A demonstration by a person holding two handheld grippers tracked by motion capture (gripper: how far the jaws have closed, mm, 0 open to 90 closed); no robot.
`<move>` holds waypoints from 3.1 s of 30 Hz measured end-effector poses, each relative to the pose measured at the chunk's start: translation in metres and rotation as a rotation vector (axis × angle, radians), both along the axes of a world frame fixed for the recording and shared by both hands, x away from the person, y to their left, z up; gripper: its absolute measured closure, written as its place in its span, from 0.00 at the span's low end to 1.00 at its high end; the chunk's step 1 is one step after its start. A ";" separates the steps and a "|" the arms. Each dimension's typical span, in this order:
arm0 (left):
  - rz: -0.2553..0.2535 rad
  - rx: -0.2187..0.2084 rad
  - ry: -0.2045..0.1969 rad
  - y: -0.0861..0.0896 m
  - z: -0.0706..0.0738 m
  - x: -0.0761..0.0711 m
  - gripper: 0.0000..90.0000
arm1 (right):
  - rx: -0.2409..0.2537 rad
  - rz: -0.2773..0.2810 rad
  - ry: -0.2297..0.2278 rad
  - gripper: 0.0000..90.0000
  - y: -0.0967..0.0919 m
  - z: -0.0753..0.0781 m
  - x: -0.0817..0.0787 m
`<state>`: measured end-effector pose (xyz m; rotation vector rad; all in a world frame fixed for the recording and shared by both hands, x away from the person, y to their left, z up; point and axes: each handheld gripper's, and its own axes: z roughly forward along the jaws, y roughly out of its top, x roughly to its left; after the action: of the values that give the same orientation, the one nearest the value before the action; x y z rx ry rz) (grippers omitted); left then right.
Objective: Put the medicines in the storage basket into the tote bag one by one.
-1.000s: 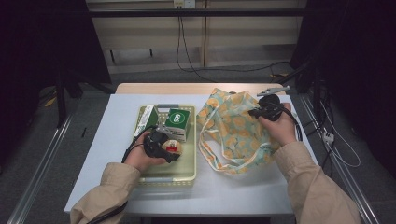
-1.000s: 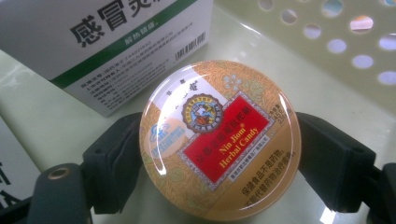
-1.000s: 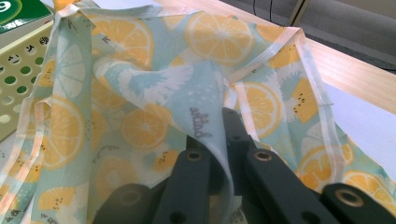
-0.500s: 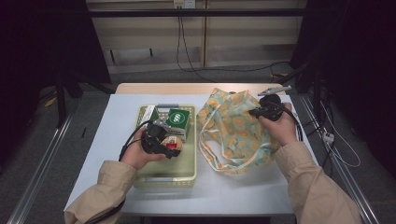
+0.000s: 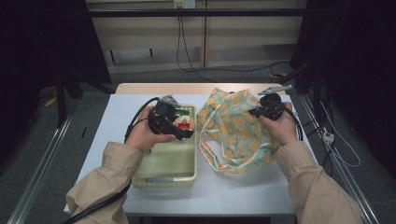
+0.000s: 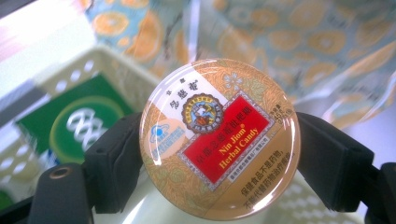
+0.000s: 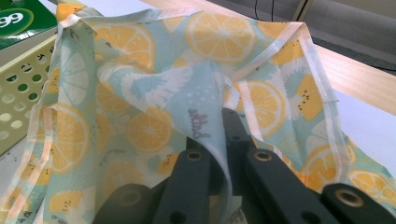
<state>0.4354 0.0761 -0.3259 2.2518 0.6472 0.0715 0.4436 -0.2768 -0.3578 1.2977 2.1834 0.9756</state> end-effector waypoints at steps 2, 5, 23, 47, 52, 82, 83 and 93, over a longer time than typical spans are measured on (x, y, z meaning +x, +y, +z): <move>-0.001 -0.002 -0.008 -0.005 0.003 0.002 0.23 | 0.005 0.001 0.000 1.00 0.000 0.000 0.000; -0.008 0.003 -0.016 -0.013 0.007 0.005 0.23 | 0.009 0.004 0.000 1.00 0.000 0.001 0.001; -0.074 -0.046 -0.025 -0.066 -0.004 0.019 0.23 | 0.019 0.009 0.004 1.00 0.005 0.006 0.005; -0.100 -0.113 -0.009 -0.099 -0.016 0.020 0.23 | 0.036 0.008 0.002 1.00 0.006 0.006 0.006; -0.093 -0.120 -0.010 -0.102 -0.018 0.020 0.23 | 0.038 0.011 -0.004 1.00 0.006 0.007 0.005; -0.084 -0.127 -0.020 -0.123 -0.029 0.017 0.23 | 0.061 0.007 -0.017 1.00 0.007 0.013 0.005; -0.087 -0.124 -0.020 -0.124 -0.029 0.017 0.23 | 0.060 0.007 -0.016 1.00 0.007 0.013 0.005; -0.094 -0.098 -0.009 -0.142 -0.035 0.021 0.23 | 0.058 -0.002 -0.012 1.00 0.007 0.015 0.006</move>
<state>0.4562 -0.0660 -0.3606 2.1830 0.5282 0.0033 0.4494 -0.2701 -0.3425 1.3160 2.1592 1.0503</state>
